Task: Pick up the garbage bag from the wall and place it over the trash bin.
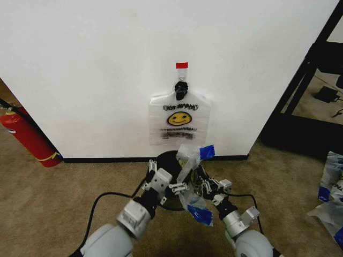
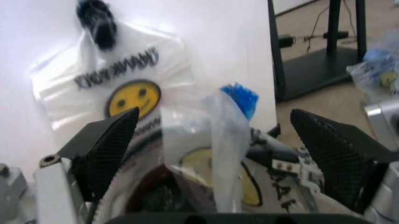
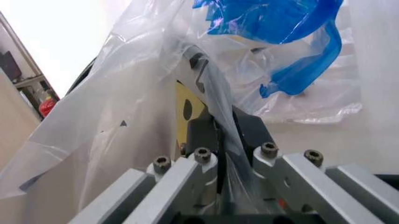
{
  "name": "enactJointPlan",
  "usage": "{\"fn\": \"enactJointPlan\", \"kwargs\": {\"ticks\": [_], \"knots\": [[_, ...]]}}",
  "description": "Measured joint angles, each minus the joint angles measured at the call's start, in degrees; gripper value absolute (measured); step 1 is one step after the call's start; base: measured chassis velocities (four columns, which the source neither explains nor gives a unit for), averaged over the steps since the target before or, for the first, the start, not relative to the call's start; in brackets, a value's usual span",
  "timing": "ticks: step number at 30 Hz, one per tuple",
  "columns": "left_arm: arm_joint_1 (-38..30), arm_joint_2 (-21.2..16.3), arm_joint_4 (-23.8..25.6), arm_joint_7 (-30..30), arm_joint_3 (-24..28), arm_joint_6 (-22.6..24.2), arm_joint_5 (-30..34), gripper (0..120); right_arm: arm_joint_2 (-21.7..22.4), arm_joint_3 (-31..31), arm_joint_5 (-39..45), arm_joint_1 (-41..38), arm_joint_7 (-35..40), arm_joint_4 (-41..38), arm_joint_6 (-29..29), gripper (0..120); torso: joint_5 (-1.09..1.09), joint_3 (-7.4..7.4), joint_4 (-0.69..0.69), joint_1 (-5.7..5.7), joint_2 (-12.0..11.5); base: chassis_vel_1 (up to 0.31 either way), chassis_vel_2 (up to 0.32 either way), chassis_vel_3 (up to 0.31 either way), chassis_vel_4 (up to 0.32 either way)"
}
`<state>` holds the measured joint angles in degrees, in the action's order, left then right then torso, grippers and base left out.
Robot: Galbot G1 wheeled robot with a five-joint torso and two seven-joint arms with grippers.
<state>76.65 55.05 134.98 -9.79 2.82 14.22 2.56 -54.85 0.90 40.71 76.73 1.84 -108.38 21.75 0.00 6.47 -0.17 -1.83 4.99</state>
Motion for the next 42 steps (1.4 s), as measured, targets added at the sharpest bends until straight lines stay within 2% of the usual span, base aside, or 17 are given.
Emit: {"fn": "enactJointPlan", "kwargs": {"ticks": [5, 9, 14, 15, 18, 20, 21, 24, 27, 30, 32, 42], "knots": [[-1.3, 3.4, -4.8, -0.2, 1.7, 0.7, -3.3, 90, -1.7, -2.2, -2.7, -2.3, -0.4, 3.2, 1.3, 1, -0.01, 0.00, -0.01, 0.00, 0.0, 0.000, 0.000, 0.000, 0.000], [-2.5, 4.7, -7.1, -1.5, 2.6, 2.4, -2.4, 84, -2.4, -3.0, -3.8, -4.0, -0.8, 5.5, 2.1, 1, 0.01, 0.00, -0.01, 0.00, 0.0, 0.000, 0.000, 0.000, 0.000], [-4.1, 7.4, -10.8, -4.0, 3.7, 3.9, -2.6, 64, -2.9, -3.7, -4.8, -5.4, -0.9, 6.8, 2.7, 1, 0.00, 0.00, -0.01, 0.00, 0.0, 0.000, 0.000, 0.000, 0.000], [-4.1, 7.4, -10.8, -4.0, 3.7, 3.9, -2.6, 64, -2.9, -3.7, -4.8, -5.4, -0.9, 6.8, 2.7, 1, 0.00, 0.00, -0.01, 0.00, 0.0, 0.000, 0.000, 0.000, 0.000], [-4.5, 8.1, -12.1, -4.2, 4.1, 3.7, -4.2, 54, -2.8, -3.7, -4.8, -5.2, -1.0, 6.5, 2.8, 1, 0.00, 0.00, -0.01, 0.00, 0.0, 0.000, 0.000, 0.000, 0.000], [-5.0, 8.7, -13.7, -4.1, 4.7, 2.7, -7.3, 43, -2.6, -3.5, -4.9, -4.8, -1.0, 5.4, 2.8, 1, 0.00, 0.00, -0.01, 0.00, 0.0, 0.000, 0.000, 0.000, 0.000], [-5.0, 8.7, -13.7, -4.1, 4.7, 2.7, -7.3, 43, -2.6, -3.5, -4.9, -4.8, -1.0, 5.4, 2.8, 1, 0.00, 0.00, -0.01, 0.00, 0.0, 0.000, 0.000, 0.000, 0.000], [-5.3, 9.4, -14.8, -5.2, 4.6, 0.7, -9.8, 31, -2.6, -3.2, -4.9, -4.5, -0.9, 4.8, 2.8, 1, 0.00, 0.00, -0.01, 0.00, 0.0, 0.000, 0.000, 0.000, 0.000], [-5.1, 9.4, -14.6, -6.6, 3.8, -0.5, -10.7, 18, -2.6, -2.9, -5.1, -4.0, -0.8, 4.7, 2.7, 1, 0.00, 0.00, -0.01, 0.00, 0.0, 0.000, 0.000, 0.000, 0.000], [-4.6, 8.8, -13.8, -6.9, 2.9, -0.7, -11.4, 12, -2.7, -2.9, -5.2, -3.8, -0.6, 4.7, 2.7, 1, 0.00, 0.00, -0.01, 0.00, 0.0, 0.000, 0.000, 0.000, 0.000], [-3.7, 8.1, -12.9, -6.9, 1.7, -0.9, -12.5, 2, -2.8, -2.9, -5.2, -3.7, -0.3, 4.6, 2.5, 1, 0.00, 0.00, -0.01, 0.00, 0.0, 0.000, 0.000, 0.000, 0.000], [-1.7, 7.0, -12.1, -6.9, -1.2, -1.1, -13.4, 0, -3.2, -2.4, -4.1, -2.7, -0.1, 3.1, 1.7, 1, 0.00, 0.00, -0.01, 0.00, 0.0, 0.000, 0.000, 0.000, 0.000]]}}
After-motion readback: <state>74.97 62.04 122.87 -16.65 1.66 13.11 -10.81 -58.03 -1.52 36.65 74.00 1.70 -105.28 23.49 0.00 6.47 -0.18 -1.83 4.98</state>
